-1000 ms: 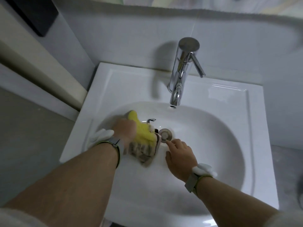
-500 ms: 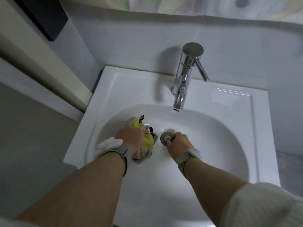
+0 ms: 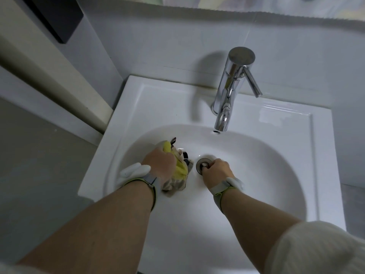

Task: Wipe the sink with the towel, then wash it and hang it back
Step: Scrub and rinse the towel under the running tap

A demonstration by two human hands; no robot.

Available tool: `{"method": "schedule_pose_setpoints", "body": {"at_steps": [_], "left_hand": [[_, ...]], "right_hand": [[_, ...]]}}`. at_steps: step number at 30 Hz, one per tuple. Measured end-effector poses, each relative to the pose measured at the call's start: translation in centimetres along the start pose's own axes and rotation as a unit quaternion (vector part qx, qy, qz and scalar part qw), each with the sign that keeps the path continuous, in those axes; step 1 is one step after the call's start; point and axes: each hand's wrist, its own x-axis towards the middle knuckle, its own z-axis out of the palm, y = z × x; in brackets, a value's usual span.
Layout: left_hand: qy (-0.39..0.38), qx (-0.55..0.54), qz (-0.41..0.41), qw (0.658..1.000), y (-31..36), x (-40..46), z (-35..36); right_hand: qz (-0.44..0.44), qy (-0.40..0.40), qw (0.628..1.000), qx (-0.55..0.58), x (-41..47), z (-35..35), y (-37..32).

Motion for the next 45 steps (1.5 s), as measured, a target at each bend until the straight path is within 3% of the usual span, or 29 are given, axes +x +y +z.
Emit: {"method": "schedule_pose_setpoints", "body": {"at_steps": [11,16,20,30,38,41,45], "left_hand": [[-0.039,0.023,0.022,0.999,0.6,-1.7,0.2],[-0.088,-0.119,0.019,0.989,1.4,-4.0,-0.7],[-0.057,-0.171,0.054,0.982,2.7,-5.3,-0.6],[-0.052,-0.340,0.008,0.939,5.5,-5.4,1.4],[-0.111,-0.476,-0.044,0.871,7.4,-5.0,2.5],[-0.151,-0.494,-0.050,0.855,7.5,-4.6,3.1],[-0.150,-0.509,-0.043,0.846,7.9,-4.8,3.0]], "right_hand": [[-0.036,-0.005,0.999,0.014,-1.0,-0.5,0.4],[-0.063,0.046,0.995,0.060,-2.3,-1.8,0.6],[-0.108,0.089,0.986,0.093,-3.2,-5.1,1.3],[-0.179,0.138,0.950,0.214,-6.0,-15.2,-0.4],[-0.204,0.119,0.875,0.423,-8.1,-20.7,-3.9],[-0.219,0.101,0.876,0.418,-8.6,-21.7,-4.8],[-0.232,0.050,0.896,0.374,-8.8,-22.2,-5.3]]}}
